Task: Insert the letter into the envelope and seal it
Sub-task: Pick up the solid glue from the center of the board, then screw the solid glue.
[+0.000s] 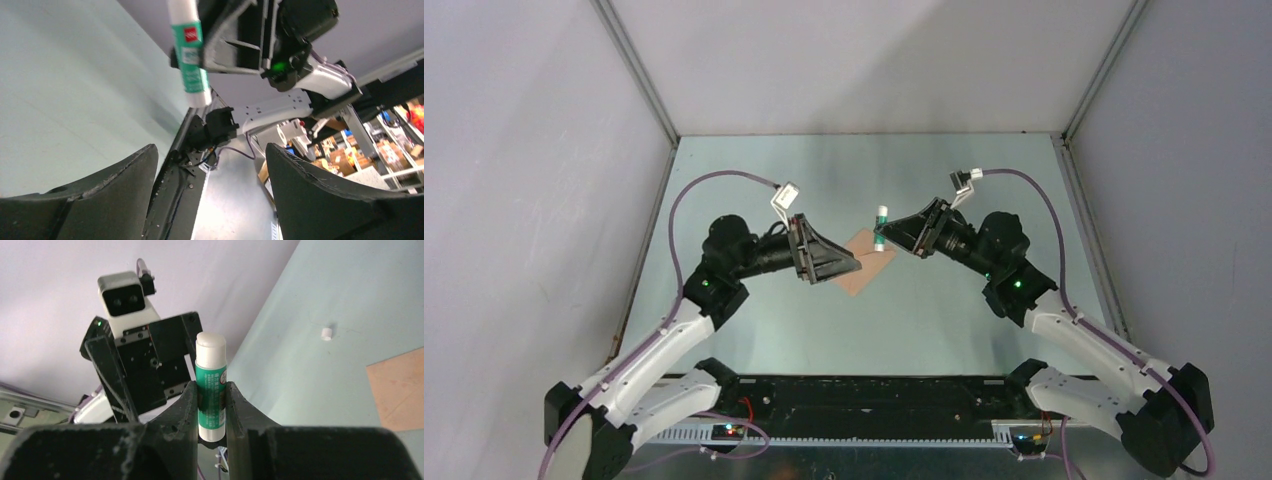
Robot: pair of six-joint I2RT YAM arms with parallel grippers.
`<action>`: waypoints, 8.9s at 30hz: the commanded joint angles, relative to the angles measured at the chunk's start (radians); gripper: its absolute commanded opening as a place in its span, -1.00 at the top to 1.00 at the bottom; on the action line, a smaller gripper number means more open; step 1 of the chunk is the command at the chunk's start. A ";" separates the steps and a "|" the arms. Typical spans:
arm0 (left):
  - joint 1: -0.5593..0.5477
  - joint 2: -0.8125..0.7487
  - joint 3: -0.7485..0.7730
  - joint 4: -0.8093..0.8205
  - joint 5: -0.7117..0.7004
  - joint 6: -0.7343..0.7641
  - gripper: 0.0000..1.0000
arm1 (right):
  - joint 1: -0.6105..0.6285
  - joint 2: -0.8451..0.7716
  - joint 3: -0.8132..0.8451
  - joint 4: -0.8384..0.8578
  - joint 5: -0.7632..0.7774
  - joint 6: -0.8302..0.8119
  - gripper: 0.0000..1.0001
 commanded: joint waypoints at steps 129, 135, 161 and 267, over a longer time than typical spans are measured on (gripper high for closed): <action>-0.380 0.182 0.421 -0.476 -0.611 0.228 1.00 | 0.291 0.054 0.403 -0.644 0.601 -0.160 1.00; -0.324 0.127 0.345 -0.346 -0.484 0.167 1.00 | 0.288 -0.012 0.306 -0.512 0.554 -0.180 1.00; -0.211 0.021 0.150 0.306 -0.130 -0.193 1.00 | 0.002 -0.022 0.073 0.413 -0.345 -0.019 1.00; -0.385 0.150 0.416 -0.455 -0.544 0.252 0.35 | 0.253 0.049 0.416 -0.594 0.385 -0.028 1.00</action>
